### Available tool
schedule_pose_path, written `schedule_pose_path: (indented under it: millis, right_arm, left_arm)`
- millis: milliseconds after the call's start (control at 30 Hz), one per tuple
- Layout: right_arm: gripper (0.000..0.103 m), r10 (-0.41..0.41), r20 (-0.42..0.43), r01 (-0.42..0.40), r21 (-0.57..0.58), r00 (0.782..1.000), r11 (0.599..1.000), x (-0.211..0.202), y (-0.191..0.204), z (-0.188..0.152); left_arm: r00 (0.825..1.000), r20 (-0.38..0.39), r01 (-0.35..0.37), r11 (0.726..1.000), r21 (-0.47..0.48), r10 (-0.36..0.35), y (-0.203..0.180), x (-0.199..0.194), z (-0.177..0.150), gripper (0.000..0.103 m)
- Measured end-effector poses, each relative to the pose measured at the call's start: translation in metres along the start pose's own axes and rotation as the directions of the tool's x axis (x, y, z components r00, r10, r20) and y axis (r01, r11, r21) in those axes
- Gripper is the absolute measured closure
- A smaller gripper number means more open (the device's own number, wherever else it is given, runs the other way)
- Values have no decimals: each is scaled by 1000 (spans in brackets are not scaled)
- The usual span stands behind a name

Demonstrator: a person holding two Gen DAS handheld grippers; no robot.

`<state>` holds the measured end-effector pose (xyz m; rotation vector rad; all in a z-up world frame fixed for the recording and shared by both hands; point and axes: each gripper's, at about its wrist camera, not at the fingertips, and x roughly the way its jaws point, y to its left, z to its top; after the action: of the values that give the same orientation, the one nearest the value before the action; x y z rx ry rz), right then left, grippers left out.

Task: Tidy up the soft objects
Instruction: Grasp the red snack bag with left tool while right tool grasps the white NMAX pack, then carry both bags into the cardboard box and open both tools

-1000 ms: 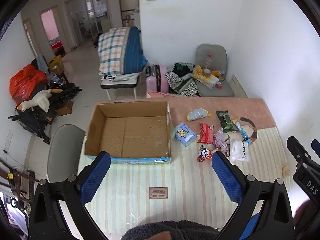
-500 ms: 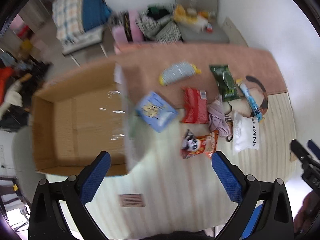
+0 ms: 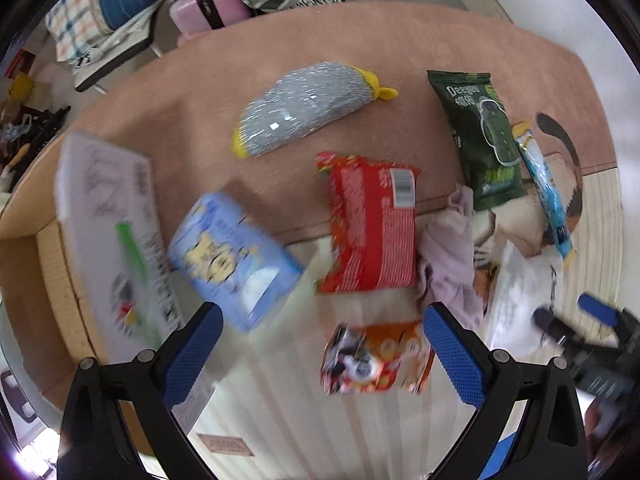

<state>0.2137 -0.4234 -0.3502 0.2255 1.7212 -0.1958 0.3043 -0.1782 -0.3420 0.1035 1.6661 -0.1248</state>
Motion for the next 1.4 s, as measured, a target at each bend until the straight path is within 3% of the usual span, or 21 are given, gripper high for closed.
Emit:
schedule_pose_path:
  millis: [267, 333, 433, 633, 767, 900, 967, 1133, 1167, 1267, 1400]
  right_arm:
    - [0, -27, -42, 28, 12, 999, 1000, 33, 4, 7]
    - [0, -25, -61, 27, 27, 998, 999, 45, 3, 7]
    - [0, 11, -86, -7, 49, 996, 999, 60, 3, 5]
    - [3, 41, -70, -36, 82, 997, 996, 81, 8, 1]
    - [13, 48, -30, -45, 83, 998, 996, 70, 8, -6]
    - [24, 37, 20, -39, 92, 999, 995, 55, 11, -19]
    - [25, 37, 38, -41, 104, 999, 994, 51, 12, -23]
    - [25, 151, 78, -160, 138, 986, 977, 12, 10, -43]
    - [25, 165, 92, -176, 124, 982, 977, 2, 16, -46]
    - [25, 208, 135, -216, 49, 969, 975, -42, 43, -61]
    - [25, 295, 169, -285, -83, 941, 955, -98, 112, -66]
  left_arm:
    - [991, -131, 7, 998, 66, 2, -28, 55, 53, 3]
    - [986, -169, -4, 997, 71, 16, -30, 70, 58, 28]
    - [979, -204, 15, 998, 63, -1, -30, 85, 60, 47]
    - [988, -146, -43, 995, 91, 56, -36, 80, 53, 60]
    - [990, -97, -89, 990, 110, 100, -41, 68, 38, 61]
    - [994, -51, -87, 991, 100, 92, -43, 53, 26, 62]
    - [997, -16, -77, 992, 96, 79, -41, 39, 18, 62]
    - [998, 60, -2, 997, 80, -2, -24, -3, -10, 62]
    - [997, 78, 18, 997, 74, -24, -15, -26, -11, 62]
    - [989, 127, 75, 996, 54, -81, 11, -61, -32, 62]
    - [975, 189, 114, 993, 16, -115, 79, -110, -51, 62]
